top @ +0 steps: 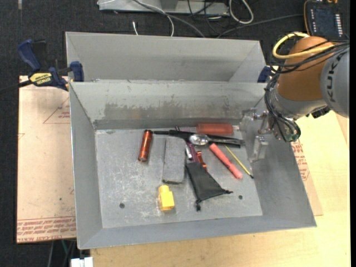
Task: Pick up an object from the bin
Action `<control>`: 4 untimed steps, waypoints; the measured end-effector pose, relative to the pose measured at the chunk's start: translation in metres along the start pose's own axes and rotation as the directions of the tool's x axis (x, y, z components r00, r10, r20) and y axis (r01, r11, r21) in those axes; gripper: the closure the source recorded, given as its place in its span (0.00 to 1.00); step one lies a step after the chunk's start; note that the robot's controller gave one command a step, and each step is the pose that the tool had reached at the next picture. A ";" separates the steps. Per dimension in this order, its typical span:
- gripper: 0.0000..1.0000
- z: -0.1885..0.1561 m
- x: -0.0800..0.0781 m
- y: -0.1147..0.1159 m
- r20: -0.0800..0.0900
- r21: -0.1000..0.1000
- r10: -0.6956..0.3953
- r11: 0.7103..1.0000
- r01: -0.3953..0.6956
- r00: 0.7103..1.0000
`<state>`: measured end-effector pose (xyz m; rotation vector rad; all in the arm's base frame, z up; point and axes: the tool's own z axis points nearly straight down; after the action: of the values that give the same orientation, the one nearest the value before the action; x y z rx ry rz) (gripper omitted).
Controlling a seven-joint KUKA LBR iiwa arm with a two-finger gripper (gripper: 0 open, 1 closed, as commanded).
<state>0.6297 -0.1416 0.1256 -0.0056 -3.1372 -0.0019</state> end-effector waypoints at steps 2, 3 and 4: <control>0.00 0.054 -0.016 0.042 0.007 -0.002 0.088 0.996 -0.088 0.996; 0.00 -0.016 -0.024 0.043 0.017 0.000 0.199 0.980 -0.199 0.980; 0.00 0.048 -0.015 0.043 0.001 -0.002 0.106 0.994 -0.106 0.994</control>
Offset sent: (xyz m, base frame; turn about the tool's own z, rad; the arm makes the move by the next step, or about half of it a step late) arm 0.0140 0.0407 -0.0556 0.0896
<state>0.6445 -0.0987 0.0779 -0.1723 -3.1334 -0.0044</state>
